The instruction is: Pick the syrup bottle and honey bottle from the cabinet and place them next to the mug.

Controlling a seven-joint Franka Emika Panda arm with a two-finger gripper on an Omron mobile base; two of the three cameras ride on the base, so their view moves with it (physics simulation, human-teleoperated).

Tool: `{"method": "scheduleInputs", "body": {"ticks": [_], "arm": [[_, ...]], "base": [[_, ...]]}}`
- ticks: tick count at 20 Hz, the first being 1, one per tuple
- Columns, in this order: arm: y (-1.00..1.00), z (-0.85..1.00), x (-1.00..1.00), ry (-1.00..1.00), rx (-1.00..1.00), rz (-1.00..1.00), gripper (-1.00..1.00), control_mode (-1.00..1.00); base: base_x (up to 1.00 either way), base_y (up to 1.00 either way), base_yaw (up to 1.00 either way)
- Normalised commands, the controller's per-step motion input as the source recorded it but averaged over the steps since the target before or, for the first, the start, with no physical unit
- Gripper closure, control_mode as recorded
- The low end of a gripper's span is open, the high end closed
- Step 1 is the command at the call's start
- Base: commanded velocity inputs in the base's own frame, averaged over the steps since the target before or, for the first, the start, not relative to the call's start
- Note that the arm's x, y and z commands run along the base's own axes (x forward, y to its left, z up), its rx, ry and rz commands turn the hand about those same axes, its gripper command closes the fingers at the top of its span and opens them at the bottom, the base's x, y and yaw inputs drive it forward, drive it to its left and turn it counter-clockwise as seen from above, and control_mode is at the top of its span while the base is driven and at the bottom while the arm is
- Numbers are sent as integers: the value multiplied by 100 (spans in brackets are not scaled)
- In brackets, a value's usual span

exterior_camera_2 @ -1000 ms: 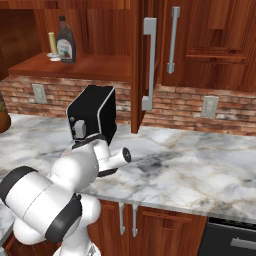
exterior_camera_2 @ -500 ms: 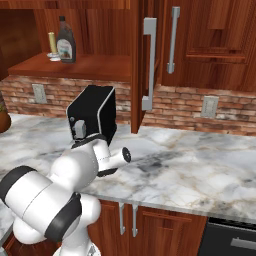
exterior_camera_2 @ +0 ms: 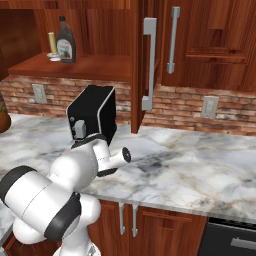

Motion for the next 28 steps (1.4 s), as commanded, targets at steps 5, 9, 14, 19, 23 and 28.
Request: {"method": "scheduleInputs", "body": {"ticks": [5,9,14,19,23,28], "arm": [[0,0,0,0,0,0,-100,-100],[0,13,0,-6,0,0,-100,-100],[0,41,-4,-12,0,0,-100,-100],[0,39,-15,-12,0,0,-100,-100],[0,15,-30,-9,0,0,-100,-100],[-1,9,-36,-6,0,0,-100,-100]], "base": [[0,0,0],[0,0,0],[0,0,0],[0,0,0],[0,0,0],[0,0,0]]}}
